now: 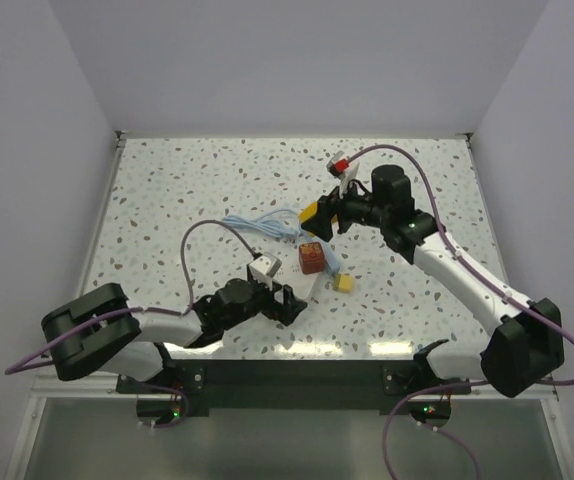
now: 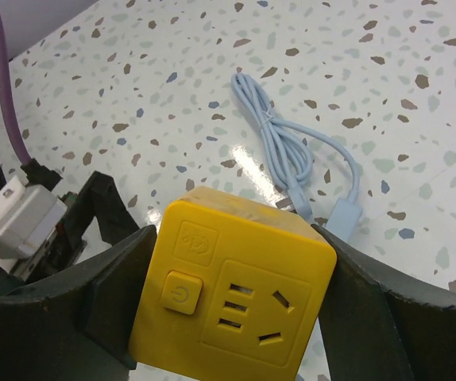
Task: Insert the plug
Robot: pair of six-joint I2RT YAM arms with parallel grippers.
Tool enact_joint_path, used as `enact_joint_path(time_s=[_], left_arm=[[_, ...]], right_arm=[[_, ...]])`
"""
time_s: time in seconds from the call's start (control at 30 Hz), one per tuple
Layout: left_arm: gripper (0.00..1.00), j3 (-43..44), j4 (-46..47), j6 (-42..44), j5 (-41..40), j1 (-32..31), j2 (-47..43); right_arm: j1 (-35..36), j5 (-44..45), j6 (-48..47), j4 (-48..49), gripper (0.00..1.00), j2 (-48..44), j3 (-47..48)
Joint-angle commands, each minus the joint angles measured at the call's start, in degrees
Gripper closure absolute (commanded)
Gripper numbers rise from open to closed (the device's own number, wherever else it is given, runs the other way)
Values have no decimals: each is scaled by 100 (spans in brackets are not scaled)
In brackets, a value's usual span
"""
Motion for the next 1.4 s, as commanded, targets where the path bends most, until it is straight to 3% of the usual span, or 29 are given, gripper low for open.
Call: enact_joint_path(time_s=[0.0,0.2,0.93,1.03,1.37], left_arm=[[0,428,397,-275,-371,-161,526],[0,613,292,-390,-757,-161,933],[0,1641,-155,770,-1047,173,1803],[0,1799,-761,919,-1406,165,1743],[0,1439,-1561,1237,-1855,173,986]], right_arm=[[-35,161,152,92,100,-167,-149],[-35,91,232,127,100,-378,-264],[-44,-120,30,312,100,-265,-396],[-44,-173,30,347,100,-186,-387],[-52,-621,-339,285,100,702,105]])
